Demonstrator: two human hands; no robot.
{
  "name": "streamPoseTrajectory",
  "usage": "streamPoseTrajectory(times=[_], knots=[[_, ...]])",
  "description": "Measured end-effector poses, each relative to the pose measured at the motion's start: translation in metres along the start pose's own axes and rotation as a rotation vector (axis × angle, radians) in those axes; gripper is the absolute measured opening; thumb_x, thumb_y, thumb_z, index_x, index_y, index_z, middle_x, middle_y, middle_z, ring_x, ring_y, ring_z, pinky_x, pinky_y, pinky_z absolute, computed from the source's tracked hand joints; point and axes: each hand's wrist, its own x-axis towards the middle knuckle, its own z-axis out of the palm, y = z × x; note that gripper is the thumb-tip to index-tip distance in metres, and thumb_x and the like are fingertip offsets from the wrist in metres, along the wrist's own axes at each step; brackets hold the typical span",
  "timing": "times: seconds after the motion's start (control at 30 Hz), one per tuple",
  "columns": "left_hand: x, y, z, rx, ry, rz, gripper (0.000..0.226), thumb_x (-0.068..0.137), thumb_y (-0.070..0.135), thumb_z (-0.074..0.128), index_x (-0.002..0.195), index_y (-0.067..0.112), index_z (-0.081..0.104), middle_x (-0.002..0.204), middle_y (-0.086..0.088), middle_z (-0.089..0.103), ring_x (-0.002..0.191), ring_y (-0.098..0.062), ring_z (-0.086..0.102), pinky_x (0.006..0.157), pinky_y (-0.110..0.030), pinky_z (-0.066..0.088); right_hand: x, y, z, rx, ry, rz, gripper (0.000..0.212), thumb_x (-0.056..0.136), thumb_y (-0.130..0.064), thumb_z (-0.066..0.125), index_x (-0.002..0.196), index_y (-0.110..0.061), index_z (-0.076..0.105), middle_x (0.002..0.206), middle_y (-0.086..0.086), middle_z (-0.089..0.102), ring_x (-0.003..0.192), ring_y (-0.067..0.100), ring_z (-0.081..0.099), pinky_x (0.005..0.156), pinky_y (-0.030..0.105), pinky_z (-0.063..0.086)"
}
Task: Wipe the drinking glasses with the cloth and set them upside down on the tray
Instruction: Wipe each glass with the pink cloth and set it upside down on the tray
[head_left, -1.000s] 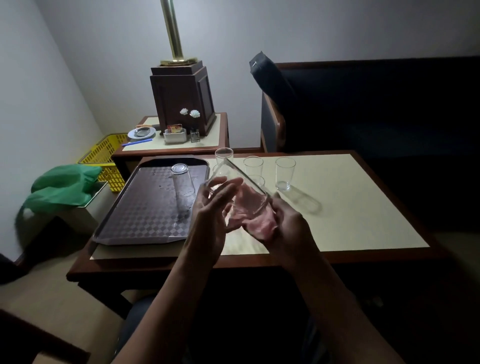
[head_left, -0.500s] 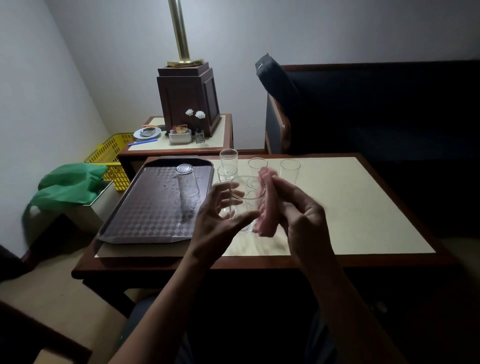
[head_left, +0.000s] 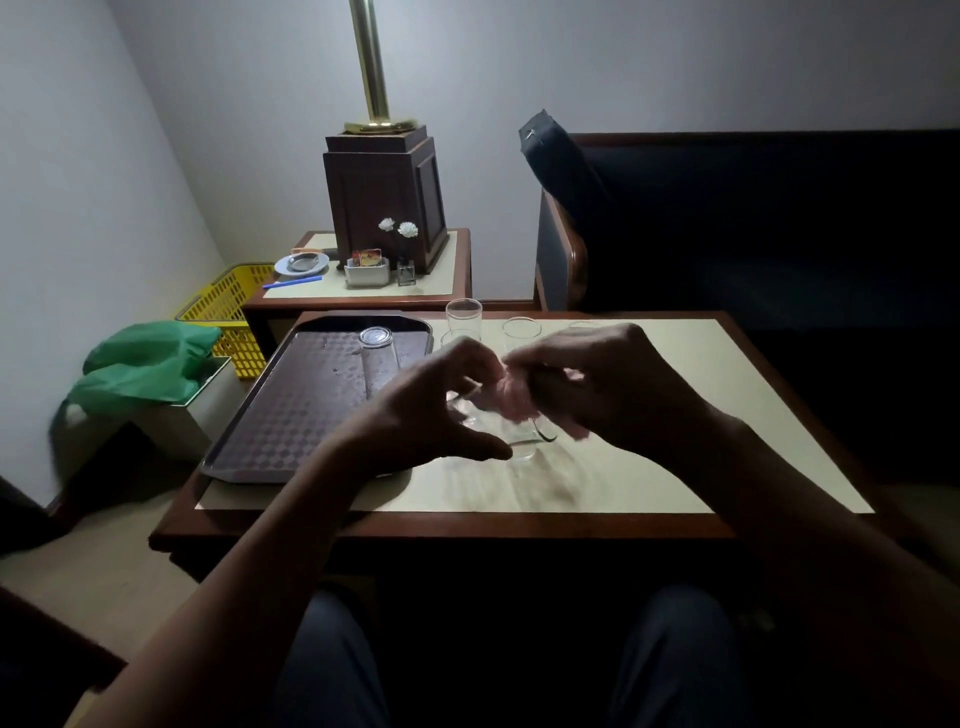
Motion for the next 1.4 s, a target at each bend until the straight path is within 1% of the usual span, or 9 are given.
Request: streamPoseTrajectory(times=[0.1,0.2,0.33,0.4,0.5,0.8,1.0,1.23,1.4], knots=[[-0.002,0.004,0.018,0.314,0.369,0.252,0.065,0.065,0.026,0.098,0.118,0.021,0.061,0.117,0.007,0.070,0.107,-0.008,0.064,0.093,-0.040,0.057,-0.014,0.005,0.014,0.334,0.124,0.501,0.019,0.096,-0.024,0.074,0.106,-0.010,0.081,0.095,0.004,0.082,0.086,0.015,0.079,0.076,0.021,0.062],[-0.001,0.007,0.033,0.461,0.516,0.424,0.067,0.070,0.028,0.095,0.125,0.017,0.058,0.126,-0.002,0.066,0.119,-0.020,0.060,0.100,-0.045,0.052,-0.023,0.004,0.028,0.851,0.152,0.889,0.022,0.095,-0.022,0.074,0.108,-0.004,0.079,0.098,0.011,0.081,0.090,0.026,0.079,0.084,0.052,0.064],[-0.006,0.001,0.022,0.116,0.349,0.054,0.085,0.069,0.049,0.090,0.140,0.025,0.052,0.131,0.007,0.058,0.115,-0.011,0.061,0.092,-0.014,0.051,-0.021,-0.001,0.015,0.510,0.178,0.615,0.022,0.094,-0.023,0.077,0.111,-0.009,0.080,0.099,0.001,0.082,0.090,0.014,0.079,0.080,0.032,0.064],[-0.007,0.001,0.009,-0.460,0.060,-0.240,0.069,0.081,0.040,0.080,0.142,0.027,0.050,0.130,-0.001,0.064,0.111,-0.022,0.070,0.085,-0.021,0.059,-0.017,-0.004,0.008,0.193,0.220,0.418,0.021,0.095,-0.018,0.077,0.113,-0.009,0.080,0.098,-0.007,0.079,0.086,0.003,0.074,0.077,0.009,0.055],[-0.006,-0.004,-0.002,-0.883,-0.015,-0.390,0.042,0.097,0.029,0.060,0.135,0.011,0.060,0.122,-0.020,0.070,0.095,-0.030,0.074,0.079,-0.032,0.063,-0.014,0.000,0.004,0.147,0.236,0.329,0.024,0.093,-0.014,0.078,0.116,-0.009,0.079,0.100,-0.002,0.079,0.085,0.003,0.074,0.074,0.009,0.055],[-0.012,0.003,0.003,0.055,0.231,0.195,0.072,0.073,0.022,0.092,0.138,0.023,0.061,0.134,0.016,0.061,0.116,0.008,0.063,0.085,-0.007,0.051,-0.032,0.010,0.026,0.985,-0.012,1.086,0.039,0.075,-0.035,0.079,0.100,-0.006,0.079,0.100,0.015,0.081,0.100,0.036,0.077,0.099,0.061,0.057],[-0.018,-0.009,0.001,-0.754,-0.146,-0.377,0.046,0.095,0.018,0.067,0.139,0.012,0.060,0.127,-0.018,0.070,0.107,-0.027,0.073,0.084,-0.028,0.060,-0.025,0.003,0.015,0.616,0.117,0.748,0.007,0.091,-0.025,0.079,0.095,-0.020,0.078,0.094,0.000,0.081,0.089,0.021,0.079,0.076,0.043,0.066],[-0.022,-0.019,0.009,-0.266,0.217,-0.032,0.065,0.071,0.011,0.091,0.132,0.019,0.068,0.120,0.006,0.074,0.108,-0.016,0.071,0.093,-0.027,0.060,-0.040,0.021,0.027,0.680,-0.054,1.097,0.024,0.088,-0.022,0.081,0.104,-0.007,0.072,0.105,0.021,0.075,0.096,0.033,0.075,0.074,0.048,0.060],[-0.027,-0.019,0.024,-0.645,0.260,-0.196,0.063,0.078,0.000,0.082,0.137,0.008,0.063,0.121,-0.016,0.072,0.110,-0.026,0.070,0.089,-0.027,0.059,-0.037,0.014,0.022,0.757,0.427,1.026,0.016,0.091,-0.021,0.080,0.098,-0.013,0.069,0.101,0.012,0.076,0.097,0.031,0.077,0.084,0.048,0.064]])
